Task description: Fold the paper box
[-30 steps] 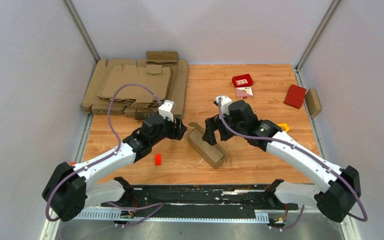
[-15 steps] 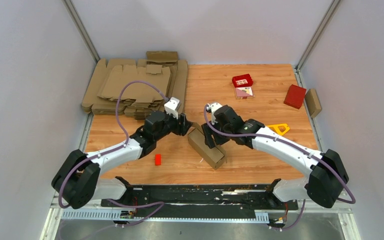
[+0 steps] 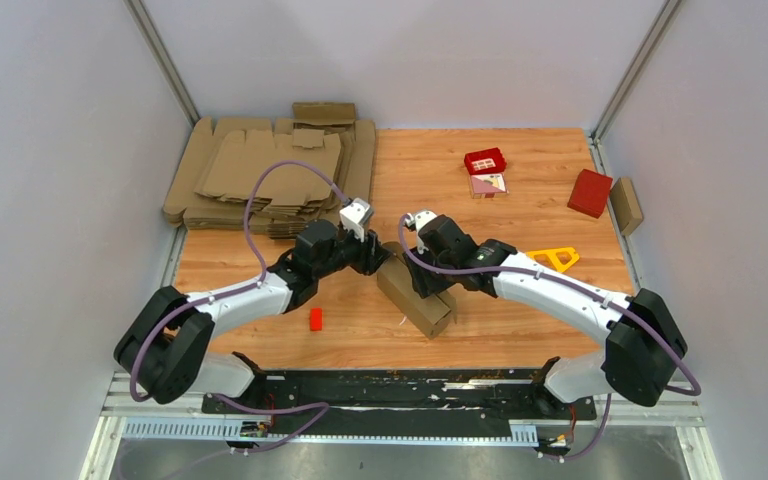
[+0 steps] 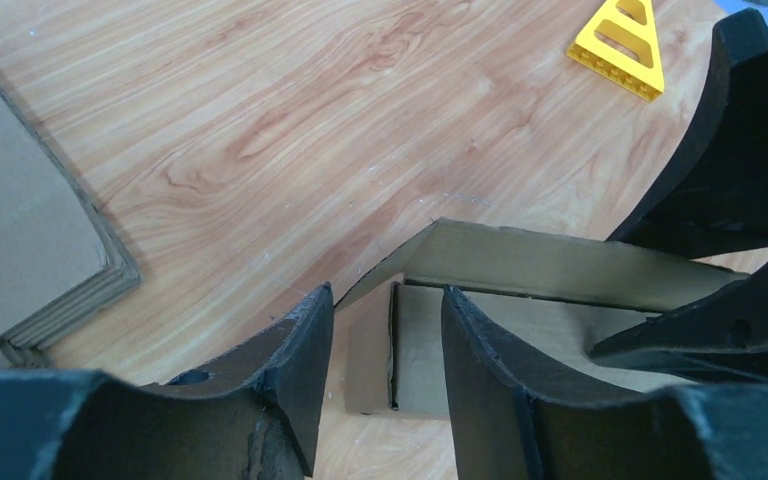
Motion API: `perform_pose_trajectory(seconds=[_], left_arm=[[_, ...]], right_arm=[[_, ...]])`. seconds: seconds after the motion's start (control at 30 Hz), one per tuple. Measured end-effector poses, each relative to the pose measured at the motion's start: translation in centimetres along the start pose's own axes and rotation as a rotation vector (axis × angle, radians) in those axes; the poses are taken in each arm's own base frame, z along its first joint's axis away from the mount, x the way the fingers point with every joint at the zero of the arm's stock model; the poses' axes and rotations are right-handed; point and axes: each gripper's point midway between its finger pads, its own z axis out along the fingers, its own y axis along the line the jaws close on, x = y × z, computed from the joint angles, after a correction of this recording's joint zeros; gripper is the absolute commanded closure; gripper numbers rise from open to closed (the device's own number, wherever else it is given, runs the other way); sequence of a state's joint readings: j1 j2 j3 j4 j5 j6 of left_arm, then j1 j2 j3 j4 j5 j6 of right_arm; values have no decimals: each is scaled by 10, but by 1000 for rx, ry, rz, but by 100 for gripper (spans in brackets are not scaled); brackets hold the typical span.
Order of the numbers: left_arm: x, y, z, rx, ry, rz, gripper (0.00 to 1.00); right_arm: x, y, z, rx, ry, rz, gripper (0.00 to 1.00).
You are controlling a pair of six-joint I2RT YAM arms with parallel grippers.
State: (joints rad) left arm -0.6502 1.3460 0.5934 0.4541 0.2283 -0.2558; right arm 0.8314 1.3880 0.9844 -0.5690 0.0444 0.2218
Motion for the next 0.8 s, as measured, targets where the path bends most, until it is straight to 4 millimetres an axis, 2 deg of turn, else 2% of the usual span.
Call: perform_pose_trajectory(seconds=[0.4, 0.43, 0.53, 0.6, 0.8], left_arm=[[0, -4, 3, 27, 16, 14, 58], [1, -3, 2, 21, 20, 13, 58], [-1, 2, -1, -11, 20, 11, 57], [-5, 4, -5, -35, 11, 12, 57], [-15, 8, -11, -72, -15, 16, 57]], right_arm=[[1, 5, 0, -9, 1, -20, 58], [1, 5, 0, -10, 2, -22, 55], [1, 8, -1, -16, 2, -30, 36], [1, 11, -1, -20, 2, -38, 28], [0, 22, -3, -52, 4, -57, 17]])
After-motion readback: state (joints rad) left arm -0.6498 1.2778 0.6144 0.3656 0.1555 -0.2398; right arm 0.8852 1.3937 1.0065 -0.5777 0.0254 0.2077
